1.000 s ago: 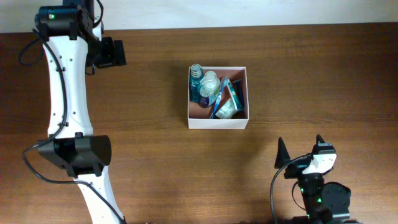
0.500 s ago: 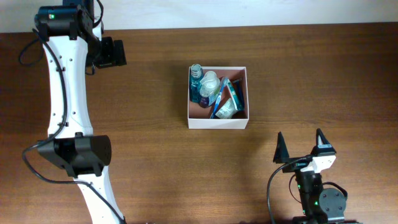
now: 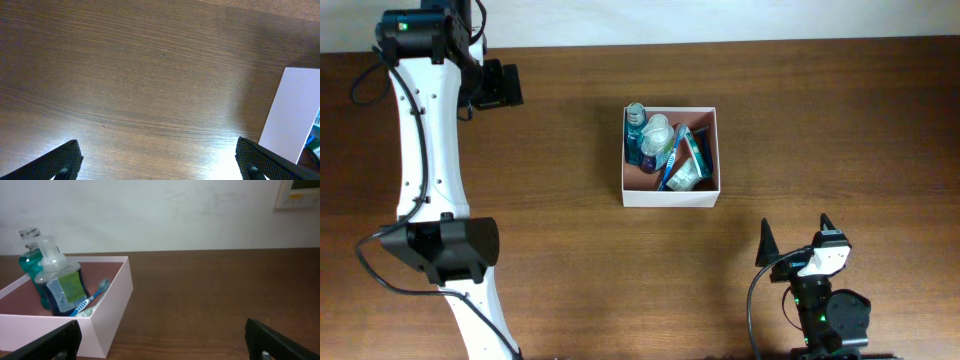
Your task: Pack container
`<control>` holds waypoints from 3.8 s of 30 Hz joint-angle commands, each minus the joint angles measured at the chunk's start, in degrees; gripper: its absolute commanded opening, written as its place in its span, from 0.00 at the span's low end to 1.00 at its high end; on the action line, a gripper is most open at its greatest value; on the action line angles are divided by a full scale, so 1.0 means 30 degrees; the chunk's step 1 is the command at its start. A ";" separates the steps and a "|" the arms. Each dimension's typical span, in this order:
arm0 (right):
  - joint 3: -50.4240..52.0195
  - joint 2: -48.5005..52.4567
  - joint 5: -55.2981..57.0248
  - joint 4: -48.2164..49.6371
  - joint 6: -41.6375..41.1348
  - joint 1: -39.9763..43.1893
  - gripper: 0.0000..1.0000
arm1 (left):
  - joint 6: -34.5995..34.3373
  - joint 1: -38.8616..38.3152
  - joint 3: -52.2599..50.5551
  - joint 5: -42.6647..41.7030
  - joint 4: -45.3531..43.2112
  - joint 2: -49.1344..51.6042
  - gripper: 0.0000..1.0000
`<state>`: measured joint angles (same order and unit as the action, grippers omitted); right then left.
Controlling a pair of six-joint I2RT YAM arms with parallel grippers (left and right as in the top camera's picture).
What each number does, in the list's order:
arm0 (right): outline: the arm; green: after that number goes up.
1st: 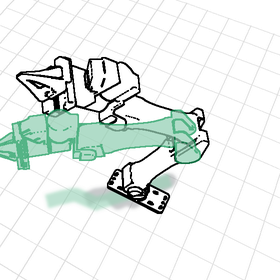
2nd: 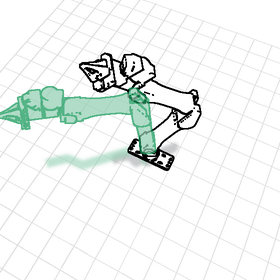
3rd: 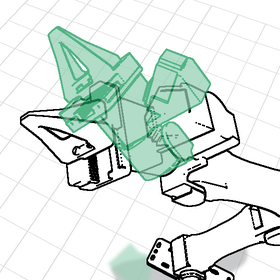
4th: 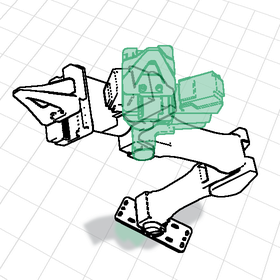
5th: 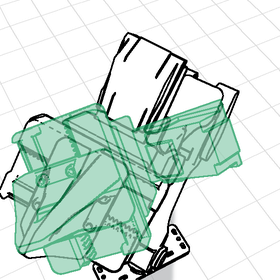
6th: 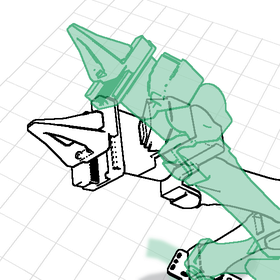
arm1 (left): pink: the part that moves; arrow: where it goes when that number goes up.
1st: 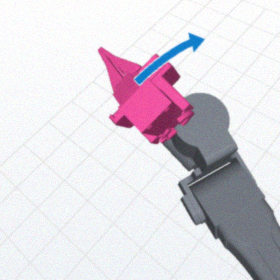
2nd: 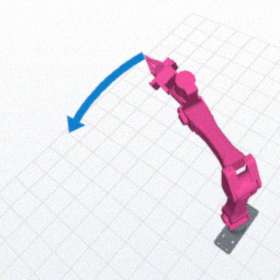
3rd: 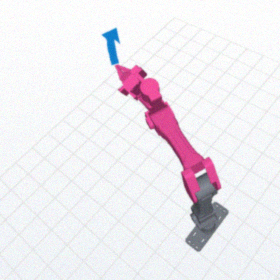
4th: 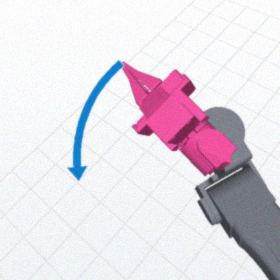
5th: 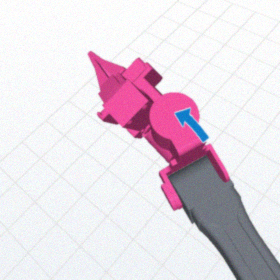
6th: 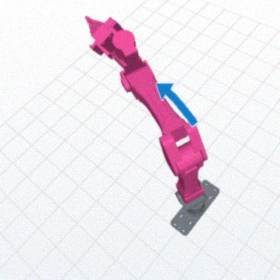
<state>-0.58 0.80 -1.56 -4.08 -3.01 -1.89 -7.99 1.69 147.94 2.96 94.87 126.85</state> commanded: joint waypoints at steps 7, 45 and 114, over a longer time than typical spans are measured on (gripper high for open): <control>0.0087 -0.0204 -0.0124 -0.0095 -0.0073 0.0153 0.99 | -0.0102 0.0029 -0.0051 -0.0138 -0.0022 -0.0393 0.99; 0.0087 -0.0204 -0.0124 -0.0087 -0.0073 0.0153 0.99 | 0.0291 -0.1566 -1.0418 -0.0211 -0.8204 -0.5588 0.99; 0.0087 -0.0204 -0.0124 -0.0087 -0.0073 0.0153 0.99 | 0.3191 -0.1719 -4.8836 -0.1209 -2.9463 -4.2184 0.99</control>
<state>-0.58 0.73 -1.56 -4.08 -3.03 -1.85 0.47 -3.81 1.91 0.16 6.50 0.89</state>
